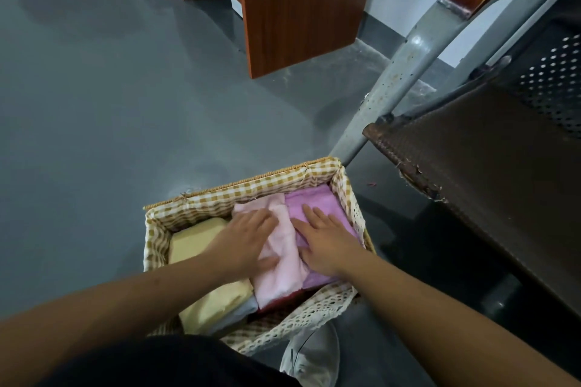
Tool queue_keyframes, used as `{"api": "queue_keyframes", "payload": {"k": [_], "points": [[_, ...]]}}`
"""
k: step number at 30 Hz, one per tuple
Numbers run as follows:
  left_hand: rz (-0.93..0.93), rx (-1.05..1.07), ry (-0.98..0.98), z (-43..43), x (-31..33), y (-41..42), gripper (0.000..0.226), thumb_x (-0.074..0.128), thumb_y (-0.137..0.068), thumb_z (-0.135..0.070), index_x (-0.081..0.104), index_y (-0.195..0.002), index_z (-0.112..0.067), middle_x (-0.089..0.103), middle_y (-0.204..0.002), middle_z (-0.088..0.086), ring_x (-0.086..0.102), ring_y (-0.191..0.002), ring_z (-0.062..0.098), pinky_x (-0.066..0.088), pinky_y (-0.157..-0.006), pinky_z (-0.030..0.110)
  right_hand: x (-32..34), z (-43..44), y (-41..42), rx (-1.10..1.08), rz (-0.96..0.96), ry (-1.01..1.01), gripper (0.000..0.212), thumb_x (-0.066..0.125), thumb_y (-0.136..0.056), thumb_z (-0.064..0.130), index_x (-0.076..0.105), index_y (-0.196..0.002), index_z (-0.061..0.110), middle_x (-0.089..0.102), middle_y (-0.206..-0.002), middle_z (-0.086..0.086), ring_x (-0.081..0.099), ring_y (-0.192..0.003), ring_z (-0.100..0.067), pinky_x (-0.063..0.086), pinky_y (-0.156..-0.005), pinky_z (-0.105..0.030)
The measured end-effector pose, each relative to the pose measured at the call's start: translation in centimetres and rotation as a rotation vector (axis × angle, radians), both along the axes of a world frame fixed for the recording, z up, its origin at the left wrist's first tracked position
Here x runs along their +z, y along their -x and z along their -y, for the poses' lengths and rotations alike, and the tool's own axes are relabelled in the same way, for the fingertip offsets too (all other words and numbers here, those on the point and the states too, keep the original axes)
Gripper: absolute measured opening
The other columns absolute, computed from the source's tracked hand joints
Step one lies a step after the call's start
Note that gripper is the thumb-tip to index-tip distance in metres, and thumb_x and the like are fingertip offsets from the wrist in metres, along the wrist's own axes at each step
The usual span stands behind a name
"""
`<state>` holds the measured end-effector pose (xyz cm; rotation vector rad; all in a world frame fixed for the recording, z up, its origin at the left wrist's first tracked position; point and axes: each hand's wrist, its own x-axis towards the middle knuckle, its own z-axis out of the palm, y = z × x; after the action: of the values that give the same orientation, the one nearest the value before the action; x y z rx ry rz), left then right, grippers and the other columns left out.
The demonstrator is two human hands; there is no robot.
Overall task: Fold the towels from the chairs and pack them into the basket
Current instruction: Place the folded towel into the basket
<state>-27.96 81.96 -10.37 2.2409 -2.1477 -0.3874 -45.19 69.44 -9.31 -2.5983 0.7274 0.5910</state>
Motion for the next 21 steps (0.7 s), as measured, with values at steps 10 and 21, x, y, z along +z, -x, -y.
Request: {"api": "queue_keyframes", "payload": {"k": [10, 21], "points": [[0.122, -0.050, -0.484, 0.0, -0.7, -0.9, 0.142, -0.020, -0.028, -0.103, -0.012, -0.155, -0.040, -0.019, -0.165, 0.005, -0.011, -0.153, 0.027, 0.002, -0.120, 0.058, -1.3, 0.3, 0.9, -0.029, -0.094, 0.072, 0.060, 0.021, -0.105, 0.052, -0.006, -0.157, 0.041, -0.021, -0.165, -0.008, -0.015, -0.153, -0.027, -0.010, -0.122, -0.044], [-0.162, 0.105, -0.225, 5.7, 13.7, 1.1, 0.057, 0.057, -0.086, -0.057, 0.058, -0.128, -0.018, 0.058, -0.125, 0.005, 0.056, -0.117, 0.023, 0.043, -0.094, 0.029, 11.3, 0.7, 4.1, -0.451, 0.420, -0.041, 0.031, 0.051, -0.097, 0.031, 0.054, -0.122, 0.012, 0.056, -0.123, -0.011, 0.054, -0.118, -0.031, 0.047, -0.097, -0.045]]}}
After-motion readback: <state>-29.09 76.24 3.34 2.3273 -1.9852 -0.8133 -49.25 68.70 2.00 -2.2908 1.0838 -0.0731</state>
